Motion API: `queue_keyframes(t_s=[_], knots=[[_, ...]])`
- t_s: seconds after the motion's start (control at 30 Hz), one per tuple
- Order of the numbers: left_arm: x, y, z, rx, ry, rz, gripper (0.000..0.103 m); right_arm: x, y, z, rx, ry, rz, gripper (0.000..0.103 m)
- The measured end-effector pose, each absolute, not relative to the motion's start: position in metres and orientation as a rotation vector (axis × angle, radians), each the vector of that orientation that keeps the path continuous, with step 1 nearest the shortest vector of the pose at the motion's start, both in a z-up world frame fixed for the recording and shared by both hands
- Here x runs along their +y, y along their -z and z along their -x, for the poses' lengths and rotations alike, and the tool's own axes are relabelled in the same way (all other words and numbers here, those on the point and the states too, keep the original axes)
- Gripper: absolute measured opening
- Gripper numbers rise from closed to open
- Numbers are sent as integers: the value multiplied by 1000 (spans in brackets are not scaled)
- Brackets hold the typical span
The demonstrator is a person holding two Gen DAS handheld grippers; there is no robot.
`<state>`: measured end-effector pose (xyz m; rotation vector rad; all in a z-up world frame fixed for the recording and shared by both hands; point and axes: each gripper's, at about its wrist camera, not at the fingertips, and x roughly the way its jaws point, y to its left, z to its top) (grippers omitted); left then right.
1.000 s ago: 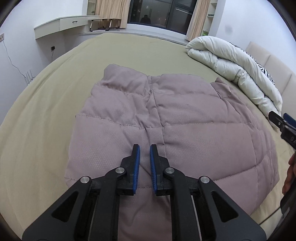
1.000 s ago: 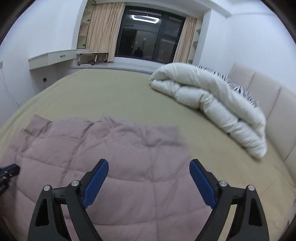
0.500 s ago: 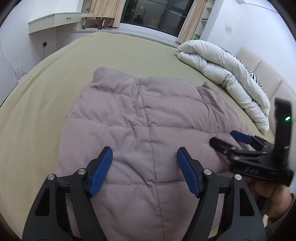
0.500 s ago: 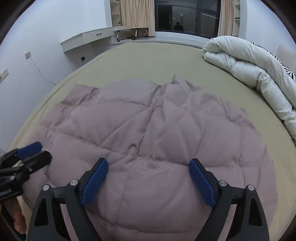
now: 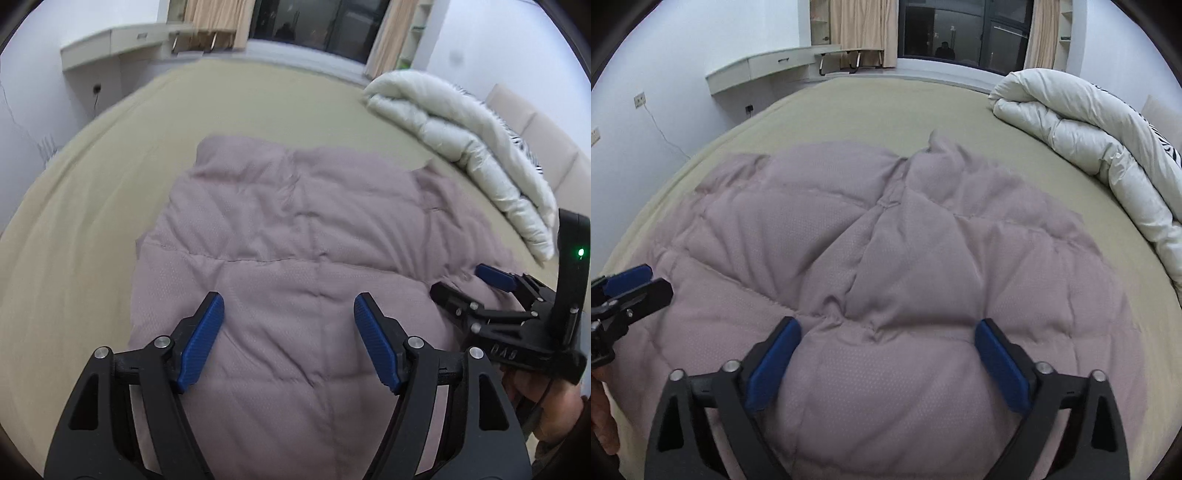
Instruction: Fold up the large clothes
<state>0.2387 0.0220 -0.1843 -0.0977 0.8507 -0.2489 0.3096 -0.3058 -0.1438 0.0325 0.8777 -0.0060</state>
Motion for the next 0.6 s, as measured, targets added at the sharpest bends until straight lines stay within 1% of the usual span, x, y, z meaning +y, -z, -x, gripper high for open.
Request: queue_keyframes(t_s=[0.07,0.13,0.23,0.27,0.3,0.43,0.53,0.57,0.6], knots=[[16,180,-222,812,248,32,72,-312,127,-281,825,21,-49,83],[10,193,-215,838,260,-5,72,-320,121,-250,796,41,-63,84],[1,222,-217,870,253,-59,72,-333,156,-236,894,97,-6,93],[-2,225,-218,869,252,-70,73,-340,169,-234,902,82,-20,97],[-3,228,-220,872,253,-76,73,-344,179,-234,890,62,-23,99],[0,240,-234,900,276,-66,74,-343,193,-243,871,76,5,101],[0,237,-235,921,281,-65,74,-341,191,-243,897,66,-4,101],[3,230,-230,923,278,-53,74,-343,186,-243,925,57,-13,100],[9,219,-225,908,277,-33,74,-347,177,-243,951,50,-41,95]])
